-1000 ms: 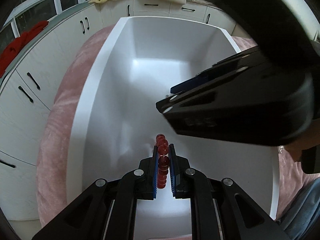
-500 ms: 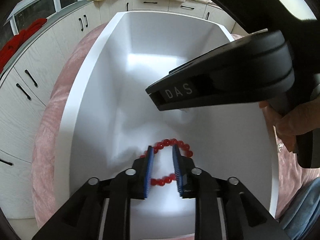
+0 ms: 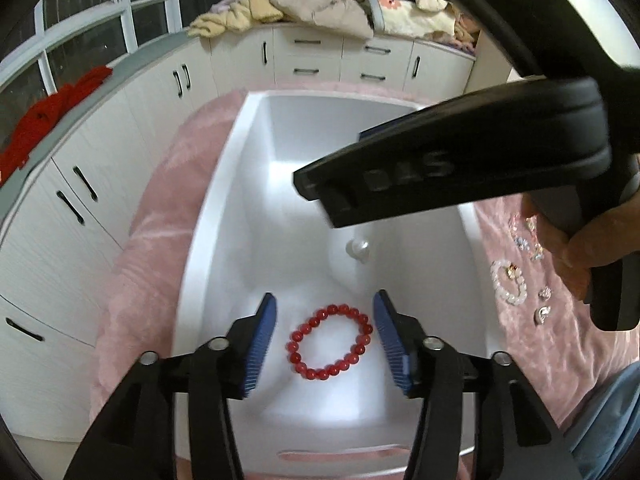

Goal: Organize jewelry
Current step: 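Move the left gripper back over the pink bead bracelet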

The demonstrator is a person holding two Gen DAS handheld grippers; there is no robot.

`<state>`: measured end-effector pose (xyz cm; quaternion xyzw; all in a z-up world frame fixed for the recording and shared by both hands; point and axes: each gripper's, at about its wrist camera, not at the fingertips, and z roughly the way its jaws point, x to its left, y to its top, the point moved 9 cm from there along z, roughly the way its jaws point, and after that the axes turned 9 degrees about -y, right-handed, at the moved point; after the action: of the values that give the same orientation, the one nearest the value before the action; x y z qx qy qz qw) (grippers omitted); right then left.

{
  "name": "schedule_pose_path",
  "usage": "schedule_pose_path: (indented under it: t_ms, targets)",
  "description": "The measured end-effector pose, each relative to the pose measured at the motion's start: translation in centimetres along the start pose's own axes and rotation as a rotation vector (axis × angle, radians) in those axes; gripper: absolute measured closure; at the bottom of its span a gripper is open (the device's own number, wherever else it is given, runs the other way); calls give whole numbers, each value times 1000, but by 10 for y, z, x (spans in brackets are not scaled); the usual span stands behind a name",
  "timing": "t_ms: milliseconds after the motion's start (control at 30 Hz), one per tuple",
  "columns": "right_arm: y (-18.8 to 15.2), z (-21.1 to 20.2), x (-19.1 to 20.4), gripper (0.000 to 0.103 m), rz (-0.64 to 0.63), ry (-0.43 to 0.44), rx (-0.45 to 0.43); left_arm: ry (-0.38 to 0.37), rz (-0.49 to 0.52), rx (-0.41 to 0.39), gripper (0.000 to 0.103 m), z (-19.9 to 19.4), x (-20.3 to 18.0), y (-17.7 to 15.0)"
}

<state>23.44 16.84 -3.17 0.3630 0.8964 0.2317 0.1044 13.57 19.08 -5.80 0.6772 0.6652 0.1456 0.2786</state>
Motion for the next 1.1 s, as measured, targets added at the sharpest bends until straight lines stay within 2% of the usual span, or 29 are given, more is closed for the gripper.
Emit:
schedule_pose_path:
  t_ms: [100, 167, 233, 300, 367, 500, 667, 867, 1100]
  targets:
    - [3, -31, -11, 25, 13, -5, -69, 8, 15, -34, 32, -13, -3, 8]
    - [2, -53, -19, 18, 18, -7, -121, 8, 35, -59, 20, -23, -8, 13]
    - [-1, -75, -29, 8, 18, -13, -178, 5, 62, -76, 16, -29, -17, 18]
    - [-8, -101, -43, 5, 10, -41, -251, 1, 73, -85, 12, -30, -26, 22]
    - [-16, -122, -56, 5, 5, -62, -303, -18, 78, -105, 12, -33, -36, 23]
    - [-33, -148, -84, 5, 28, -103, -343, -53, 82, -134, 9, -35, -58, 30]
    - [-58, -171, -117, 5, 75, -127, -382, -60, 131, -112, 7, -30, -90, 32]
    - [-97, -183, -149, 5, 96, -170, -408, -84, 207, -123, 7, -22, -137, 29]
    - [-138, -181, -182, 5, 131, -214, -390, -87, 274, -112, 7, -7, -177, 22]
